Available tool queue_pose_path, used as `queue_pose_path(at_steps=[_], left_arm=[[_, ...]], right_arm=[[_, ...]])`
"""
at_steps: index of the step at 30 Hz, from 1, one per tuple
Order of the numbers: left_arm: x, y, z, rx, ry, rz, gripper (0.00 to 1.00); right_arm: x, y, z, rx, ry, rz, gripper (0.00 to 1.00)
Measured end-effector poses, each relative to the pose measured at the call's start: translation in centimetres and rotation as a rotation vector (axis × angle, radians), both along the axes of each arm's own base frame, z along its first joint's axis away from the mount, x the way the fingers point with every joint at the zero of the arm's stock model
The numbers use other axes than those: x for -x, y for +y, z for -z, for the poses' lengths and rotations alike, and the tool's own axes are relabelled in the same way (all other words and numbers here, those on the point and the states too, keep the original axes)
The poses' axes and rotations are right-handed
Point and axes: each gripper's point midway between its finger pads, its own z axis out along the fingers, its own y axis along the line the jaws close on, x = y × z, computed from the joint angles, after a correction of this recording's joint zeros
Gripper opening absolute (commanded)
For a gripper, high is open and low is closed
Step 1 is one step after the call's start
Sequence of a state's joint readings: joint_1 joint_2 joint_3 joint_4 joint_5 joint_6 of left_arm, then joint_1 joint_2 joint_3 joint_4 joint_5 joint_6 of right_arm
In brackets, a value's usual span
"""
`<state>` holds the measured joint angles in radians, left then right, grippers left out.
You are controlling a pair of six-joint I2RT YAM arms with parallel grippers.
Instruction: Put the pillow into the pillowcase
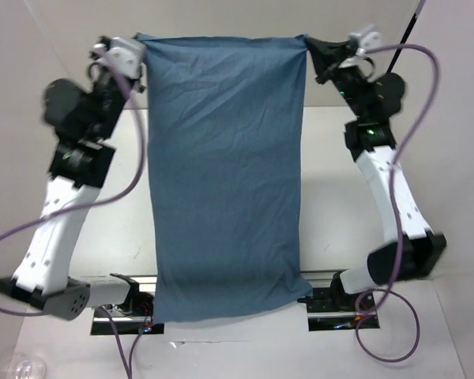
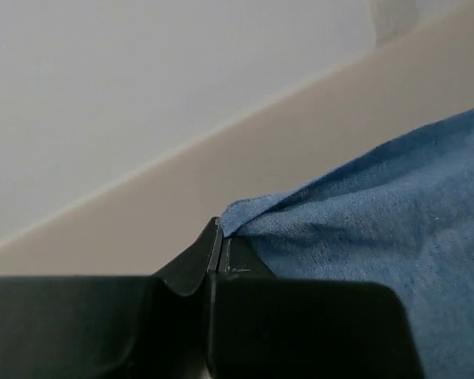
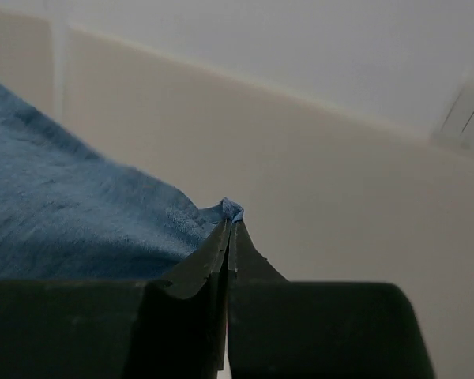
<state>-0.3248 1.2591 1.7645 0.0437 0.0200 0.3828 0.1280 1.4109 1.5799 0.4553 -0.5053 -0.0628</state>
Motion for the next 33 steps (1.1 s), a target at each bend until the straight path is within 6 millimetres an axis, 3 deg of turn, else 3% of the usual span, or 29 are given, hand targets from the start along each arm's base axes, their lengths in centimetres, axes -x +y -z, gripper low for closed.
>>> queue_pose_path(at_steps=[1,4,7,9,12,15,16,17,18,20,21,22,26,30,33], left_arm=[[-1.9,-0.3,1.6,-0.001,0.033,-0.006,0.0],[-9.2,-1.2,9.2,-0.03,0.21,-0.028,0.0],[-16.3,-1.8,18.9,-0.052,0.421,-0.047,0.0],[-19.7,-1.8,25.2,-0.059,0.552,-0.063,0.0],[-23.5,-1.6,32.7,-0.064,0.702,-0.083,0.0],[-25.9,-1.3,37.1,-0.058,0.781,-0.101,0.0],[-26.6,-1.1,38.0,-0.054,0.798,-0.112,0.0],[-27.3,-1.0,38.3,-0.049,0.801,-0.123,0.28],[-28.0,-0.9,38.3,-0.045,0.8,-0.134,0.51],[-29.8,-0.6,37.7,-0.027,0.789,-0.174,0.87],[-30.7,-0.3,36.9,0.001,0.776,-0.203,0.94],[-31.2,-0.1,36.4,0.011,0.766,-0.223,1.0],[-30.4,1.3,35.4,0.038,0.771,-0.287,1.0],[-27.6,3.2,33.3,0.038,0.796,-0.321,0.95],[-24.3,4.1,29.6,0.062,0.818,-0.285,0.48]], right_arm=[[-2.7,0.0,2.6,-0.004,0.07,0.011,0.0],[-9.7,0.1,11.0,-0.009,0.268,0.033,0.0],[-15.0,0.1,20.1,-0.004,0.465,0.044,0.0],[-17.9,0.0,25.6,-0.007,0.572,0.051,0.0],[-21.4,-0.2,31.6,-0.009,0.68,0.062,0.0],[-23.9,-0.2,35.3,-0.019,0.747,0.067,0.0],[-24.4,-0.2,35.8,-0.019,0.756,0.067,0.04],[-25.2,-0.2,36.1,-0.022,0.759,0.073,0.37],[-25.8,-0.3,36.3,-0.028,0.763,0.081,0.49],[-27.0,-0.7,35.8,-0.035,0.766,0.111,0.64],[-27.6,-1.0,35.4,-0.042,0.764,0.133,0.76],[-27.9,-1.3,34.7,-0.049,0.761,0.153,0.78],[-27.7,-1.9,31.8,-0.057,0.728,0.189,0.73],[-25.0,-0.7,28.0,0.001,0.687,0.108,0.6],[-21.7,1.1,23.8,0.08,0.625,-0.006,0.47]])
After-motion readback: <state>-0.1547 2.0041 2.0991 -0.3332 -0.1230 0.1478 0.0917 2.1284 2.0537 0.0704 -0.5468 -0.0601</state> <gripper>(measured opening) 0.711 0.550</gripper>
